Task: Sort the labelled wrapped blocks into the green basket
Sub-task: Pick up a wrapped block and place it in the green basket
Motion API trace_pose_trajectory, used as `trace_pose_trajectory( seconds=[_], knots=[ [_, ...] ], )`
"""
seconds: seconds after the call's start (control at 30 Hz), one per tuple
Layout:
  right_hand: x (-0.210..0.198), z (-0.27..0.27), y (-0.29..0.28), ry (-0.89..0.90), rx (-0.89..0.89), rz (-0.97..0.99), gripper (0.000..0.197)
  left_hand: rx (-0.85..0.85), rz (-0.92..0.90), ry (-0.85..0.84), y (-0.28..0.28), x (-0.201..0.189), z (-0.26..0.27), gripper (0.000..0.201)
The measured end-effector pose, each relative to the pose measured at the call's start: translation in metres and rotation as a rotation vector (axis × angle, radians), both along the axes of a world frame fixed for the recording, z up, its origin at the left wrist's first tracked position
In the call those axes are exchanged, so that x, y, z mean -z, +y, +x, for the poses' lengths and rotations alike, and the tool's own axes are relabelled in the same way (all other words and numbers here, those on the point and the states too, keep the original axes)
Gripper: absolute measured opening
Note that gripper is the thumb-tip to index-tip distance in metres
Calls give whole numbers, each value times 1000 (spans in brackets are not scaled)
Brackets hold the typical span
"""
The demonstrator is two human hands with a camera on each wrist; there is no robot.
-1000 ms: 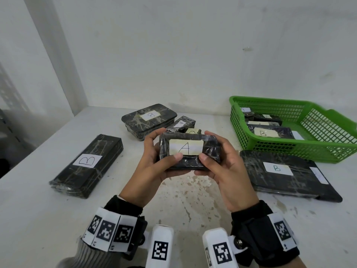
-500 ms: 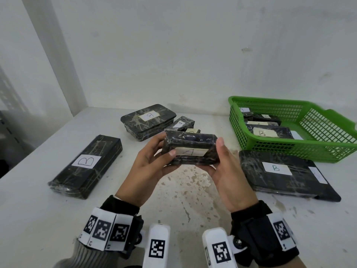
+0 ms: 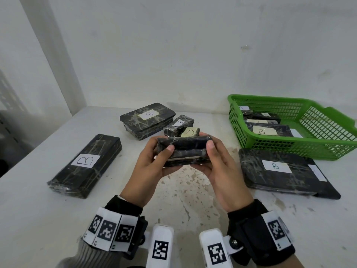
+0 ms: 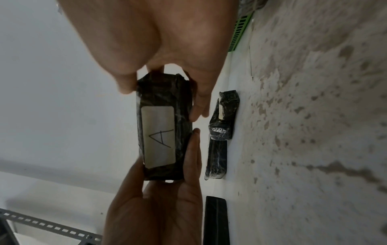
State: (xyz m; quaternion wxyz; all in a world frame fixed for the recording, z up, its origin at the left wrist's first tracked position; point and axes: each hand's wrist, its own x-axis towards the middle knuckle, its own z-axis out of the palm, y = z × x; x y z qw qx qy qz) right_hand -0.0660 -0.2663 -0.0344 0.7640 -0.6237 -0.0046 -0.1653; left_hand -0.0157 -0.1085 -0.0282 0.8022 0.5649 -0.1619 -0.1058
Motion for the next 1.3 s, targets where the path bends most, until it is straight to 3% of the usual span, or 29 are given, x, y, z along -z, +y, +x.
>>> trace_pose_trajectory(
  seconds=[0.23, 0.37, 0.57, 0.8, 0.97, 1.07, 1.23, 1.3],
  knots=[
    [2, 1, -1, -21, 30, 19, 34, -25, 10, -49, 1, 0, 0, 26],
    [0, -1, 0, -2, 25, 19, 46, -39, 15, -70, 2, 0, 1, 25],
    [0, 0, -2, -20, 175, 48, 43, 49, 8, -54, -2, -1, -5, 26],
    [-1, -2, 0, 15, 118, 35, 51, -36, 104, -134, -1, 2, -3, 20],
    [1, -1, -2, -21, 228, 11, 32, 42, 68, -94, -4, 1, -7, 21],
    [3, 0, -2, 3, 214, -3, 27, -2, 66, -66, -5, 1, -7, 22],
    [2, -1, 3, 43, 160, -3, 54, -35, 105, -86, -5, 0, -7, 22],
    [3, -1, 5, 23, 184, -7, 54, -43, 111, -88, -5, -1, -7, 23]
  ],
)
